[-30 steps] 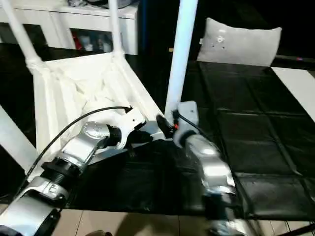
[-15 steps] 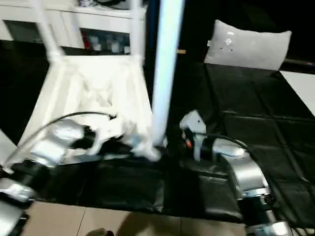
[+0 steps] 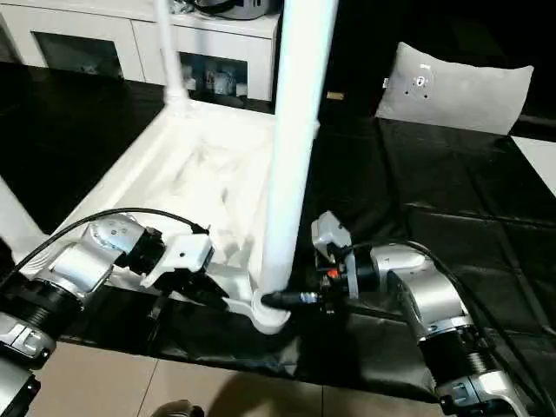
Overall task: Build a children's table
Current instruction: Rotate leg to tighten
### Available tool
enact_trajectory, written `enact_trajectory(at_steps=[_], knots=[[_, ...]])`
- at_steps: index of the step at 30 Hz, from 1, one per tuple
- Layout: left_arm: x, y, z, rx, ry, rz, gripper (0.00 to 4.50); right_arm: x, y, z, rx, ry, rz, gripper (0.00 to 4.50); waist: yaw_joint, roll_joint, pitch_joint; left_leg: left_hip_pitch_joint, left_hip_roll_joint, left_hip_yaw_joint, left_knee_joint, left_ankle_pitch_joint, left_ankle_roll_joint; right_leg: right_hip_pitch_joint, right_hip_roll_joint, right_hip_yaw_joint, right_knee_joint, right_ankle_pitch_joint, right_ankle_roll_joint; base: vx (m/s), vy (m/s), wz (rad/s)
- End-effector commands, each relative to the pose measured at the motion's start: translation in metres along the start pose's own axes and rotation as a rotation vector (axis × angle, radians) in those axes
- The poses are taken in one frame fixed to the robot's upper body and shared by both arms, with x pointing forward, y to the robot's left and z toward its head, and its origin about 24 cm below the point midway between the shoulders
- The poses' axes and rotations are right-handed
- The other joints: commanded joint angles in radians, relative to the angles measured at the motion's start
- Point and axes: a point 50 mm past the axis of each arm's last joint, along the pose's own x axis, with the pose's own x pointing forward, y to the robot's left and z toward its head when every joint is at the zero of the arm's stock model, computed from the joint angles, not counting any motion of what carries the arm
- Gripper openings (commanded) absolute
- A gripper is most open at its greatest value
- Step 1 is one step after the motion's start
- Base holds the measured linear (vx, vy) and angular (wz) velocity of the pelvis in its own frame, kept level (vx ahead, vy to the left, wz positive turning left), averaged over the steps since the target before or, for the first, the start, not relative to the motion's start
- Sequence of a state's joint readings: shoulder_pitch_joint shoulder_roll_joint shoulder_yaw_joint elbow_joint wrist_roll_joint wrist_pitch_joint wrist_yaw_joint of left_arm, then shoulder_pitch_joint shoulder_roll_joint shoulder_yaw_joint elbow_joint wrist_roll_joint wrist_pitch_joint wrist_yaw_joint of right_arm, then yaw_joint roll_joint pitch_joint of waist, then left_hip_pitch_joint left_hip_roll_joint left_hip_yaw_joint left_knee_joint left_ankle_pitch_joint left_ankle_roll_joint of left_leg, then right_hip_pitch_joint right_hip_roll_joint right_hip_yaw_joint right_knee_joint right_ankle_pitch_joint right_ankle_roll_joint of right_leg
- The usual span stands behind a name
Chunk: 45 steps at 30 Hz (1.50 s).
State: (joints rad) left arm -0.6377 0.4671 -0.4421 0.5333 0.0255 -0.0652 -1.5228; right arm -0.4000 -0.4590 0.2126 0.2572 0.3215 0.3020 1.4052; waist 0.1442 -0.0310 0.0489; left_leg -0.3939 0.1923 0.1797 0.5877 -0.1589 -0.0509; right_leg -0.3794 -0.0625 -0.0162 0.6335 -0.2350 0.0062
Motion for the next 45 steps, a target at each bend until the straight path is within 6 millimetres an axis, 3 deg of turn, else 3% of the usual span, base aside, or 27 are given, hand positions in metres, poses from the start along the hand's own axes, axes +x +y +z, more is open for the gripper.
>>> enact_trajectory(at_steps=[1, 8, 11, 15, 17, 19, 20, 23, 24, 26, 28, 33, 35, 36, 39, 45], knots=[[0.007, -0.001, 0.010, 0.077, 0.028, -0.087, 0.00, -0.003, -0.003, 0.003, -0.010, 0.017, 0.000, 3.07, -0.008, -0.002, -0.064, 0.036, 0.045, -0.006, -0.064, -0.175, 0.023, 0.028, -0.073, 0.025, -0.064, -0.011, -0.246, 0.000, 0.000, 0.00], [0.004, 0.001, 0.009, 0.079, 0.034, -0.074, 0.00, -0.001, -0.001, 0.001, 0.004, 0.012, 0.035, 2.43, -0.007, -0.005, -0.064, 0.035, 0.044, -0.005, -0.063, -0.167, 0.027, 0.028, -0.072, 0.024, -0.064, -0.008, -0.246, 0.000, 0.000, 0.00], [0.003, 0.002, 0.009, 0.053, -0.001, -0.049, 0.00, 0.004, 0.001, 0.007, 0.069, -0.075, 0.031, 2.15, -0.006, -0.005, -0.063, 0.034, 0.044, -0.005, -0.064, -0.162, 0.028, 0.028, -0.071, 0.025, -0.064, -0.015, -0.247, 0.000, 0.000, 0.00], [0.005, 0.003, 0.011, 0.005, -0.053, 0.001, 0.00, 0.011, 0.003, 0.008, 0.117, -0.114, -0.007, 2.11, -0.008, -0.002, -0.060, 0.036, 0.044, -0.005, -0.067, -0.197, 0.008, 0.022, -0.072, 0.027, -0.067, -0.064, -0.239, 0.000, 0.000, 0.00], [0.006, 0.005, 0.012, -0.015, -0.067, 0.034, 0.00, 0.014, 0.004, 0.008, 0.121, -0.121, -0.038, 2.11, -0.010, -0.002, -0.057, 0.038, 0.044, -0.007, -0.071, -0.231, -0.010, 0.019, -0.074, 0.028, -0.072, -0.124, -0.229, 0.000, 0.000, 0.00], [0.011, 0.013, 0.014, -0.085, -0.092, 0.155, 0.00, 0.025, -0.003, 0.005, 0.119, -0.135, -0.206, 2.11, -0.012, -0.001, -0.051, 0.041, 0.044, -0.010, -0.076, -0.285, -0.033, 0.014, -0.078, 0.032, -0.082, -0.214, -0.211, 0.000, 0.000, 0.00], [0.016, 0.017, 0.018, -0.138, -0.123, 0.218, 0.00, 0.031, -0.009, 0.002, 0.130, -0.130, -0.337, 2.10, -0.020, 0.000, -0.048, 0.041, 0.041, -0.013, -0.079, -0.318, -0.061, 0.009, -0.079, 0.034, -0.086, -0.301, -0.187, 0.000, 0.000, 0.00], [0.024, 0.023, 0.026, -0.184, -0.144, 0.279, 0.00, 0.038, -0.017, 0.001, 0.162, -0.132, -0.491, 2.09, -0.039, -0.005, -0.048, 0.037, 0.038, -0.021, -0.084, -0.333, -0.077, 0.013, -0.081, 0.033, -0.093, -0.375, -0.160, 0.000, 0.000, 0.00], [0.028, 0.025, 0.030, -0.209, -0.157, 0.306, 0.00, 0.041, -0.021, 0.002, 0.185, -0.147, -0.559, 2.07, -0.049, 0.003, -0.048, 0.036, 0.037, -0.022, -0.086, -0.342, -0.083, 0.011, -0.078, 0.032, -0.093, -0.373, -0.157, 0.000, 0.000, 0.00], [0.034, 0.033, 0.038, -0.248, -0.169, 0.381, 0.00, 0.044, -0.028, 0.004, 0.225, -0.158, -0.713, 2.04, -0.074, -0.003, -0.052, 0.027, 0.033, -0.023, -0.086, -0.316, -0.084, 0.017, -0.073, 0.029, -0.089, -0.319, -0.162, 0.000, 0.000, 0.00], [0.037, 0.037, 0.042, -0.265, -0.177, 0.416, 0.00, 0.046, -0.032, 0.005, 0.241, -0.158, -0.777, 2.02, -0.087, -0.002, -0.054, 0.027, 0.030, -0.019, -0.080, -0.286, -0.071, 0.017, -0.071, 0.032, -0.090, -0.256, -0.171, 0.000, 0.000, 0.00], [0.050, 0.047, 0.058, -0.317, -0.219, 0.517, 0.00, 0.058, -0.036, 0.013, 0.235, -0.195, -0.917, 2.01, -0.091, 0.004, -0.064, 0.022, 0.025, -0.012, -0.065, -0.154, -0.023, 0.030, -0.061, 0.033, -0.077, -0.009, -0.202, 0.000, 0.000, 0.00], [0.050, 0.046, 0.059, -0.319, -0.215, 0.523, 0.00, 0.059, -0.035, 0.015, 0.205, -0.192, -0.927, 2.69, -0.088, 0.003, -0.066, 0.022, 0.024, -0.010, -0.064, -0.119, 0.000, 0.036, -0.058, 0.032, -0.071, 0.076, -0.214, 0.000, 0.000, 0.00], [0.050, 0.046, 0.059, -0.319, -0.208, 0.529, 0.00, 0.059, -0.035, 0.015, 0.203, -0.198, -0.933, 2.68, -0.088, 0.005, -0.066, 0.022, 0.024, -0.011, -0.064, -0.104, 0.010, 0.038, -0.057, 0.031, -0.069, 0.114, -0.220, 0.000, 0.000, 0.00], [0.046, 0.044, 0.054, -0.309, -0.186, 0.538, 0.00, 0.059, -0.033, 0.016, 0.202, -0.227, -0.940, 2.97, -0.085, 0.008, -0.065, 0.027, 0.029, -0.011, -0.066, -0.107, 0.018, 0.038, -0.059, 0.030, -0.069, 0.134, -0.233, 0.000, 0.000, 0.00], [0.039, 0.041, 0.046, -0.293, -0.174, 0.531, 0.00, 0.055, -0.030, 0.018, 0.175, -0.249, -0.909, 3.18, -0.085, 0.010, -0.061, 0.032, 0.032, -0.011, -0.071, -0.162, 0.000, 0.036, -0.060, 0.031, -0.075, 0.067, -0.228, 0.000, 0.000, 0.00]])
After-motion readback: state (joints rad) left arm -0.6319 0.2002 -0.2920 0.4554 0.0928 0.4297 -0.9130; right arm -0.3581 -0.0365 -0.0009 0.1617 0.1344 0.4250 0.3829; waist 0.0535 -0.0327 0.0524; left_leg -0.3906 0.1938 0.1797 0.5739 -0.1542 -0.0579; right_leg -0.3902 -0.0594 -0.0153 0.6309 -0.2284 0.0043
